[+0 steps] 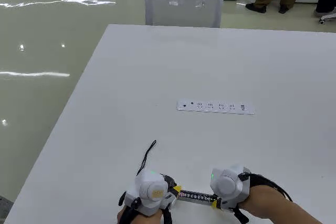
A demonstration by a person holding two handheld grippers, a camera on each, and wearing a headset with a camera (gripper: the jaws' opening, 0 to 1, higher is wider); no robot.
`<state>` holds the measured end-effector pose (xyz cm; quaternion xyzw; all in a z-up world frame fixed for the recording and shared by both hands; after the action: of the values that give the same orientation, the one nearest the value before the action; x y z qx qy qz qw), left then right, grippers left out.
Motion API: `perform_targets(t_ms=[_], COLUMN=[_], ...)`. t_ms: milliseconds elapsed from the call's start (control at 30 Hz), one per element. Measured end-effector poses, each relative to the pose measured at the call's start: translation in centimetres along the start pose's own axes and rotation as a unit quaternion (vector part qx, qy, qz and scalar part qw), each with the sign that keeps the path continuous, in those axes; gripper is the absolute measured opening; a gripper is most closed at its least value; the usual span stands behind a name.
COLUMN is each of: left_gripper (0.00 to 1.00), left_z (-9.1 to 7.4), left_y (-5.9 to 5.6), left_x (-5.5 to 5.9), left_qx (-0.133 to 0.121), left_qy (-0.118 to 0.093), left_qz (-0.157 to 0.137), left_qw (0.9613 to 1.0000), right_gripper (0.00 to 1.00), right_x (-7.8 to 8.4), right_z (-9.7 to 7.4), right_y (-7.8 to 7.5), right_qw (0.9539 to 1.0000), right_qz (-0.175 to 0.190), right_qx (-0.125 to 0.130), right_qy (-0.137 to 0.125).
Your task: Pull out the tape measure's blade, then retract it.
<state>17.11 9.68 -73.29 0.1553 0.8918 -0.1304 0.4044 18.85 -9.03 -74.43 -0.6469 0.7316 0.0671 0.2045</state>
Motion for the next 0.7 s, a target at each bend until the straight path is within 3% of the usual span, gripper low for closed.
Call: perform_targets(t_ms=[300,700], left_gripper=[0.58,0.59], left_z=[-0.98,-0.59], left_y=[-0.64,-0.41], left_x=[-0.37,-0.43], left_qx=[-0.01,-0.01], left_qy=[-0.003,-0.003], left_qz=[-0.002,-0.006], left_qw=[0.9999,0.9999], right_gripper=[0.13,0.13], right_x=[-0.38,-0.71], right_z=[0.58,0.76], right_y=[-0.11,-0.18], right_qw=[1.0,0.9999], right_qz=[-0.004,-0.009], right_qx=[-0.001,-0.006], right_qy=[-0.005,-0.008])
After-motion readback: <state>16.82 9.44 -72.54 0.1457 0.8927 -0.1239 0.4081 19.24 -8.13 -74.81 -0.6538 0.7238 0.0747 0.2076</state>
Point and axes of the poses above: the centre of the closed fingertips' face, and the gripper's own axes: z roughly forward along the fingers, y roughly to its left, x roughly out of its underside, the point moved 7 cm from there along -z, roughly backward along the fingers, and after that the axes turned 10 degrees about x, right-handed, at the moved point
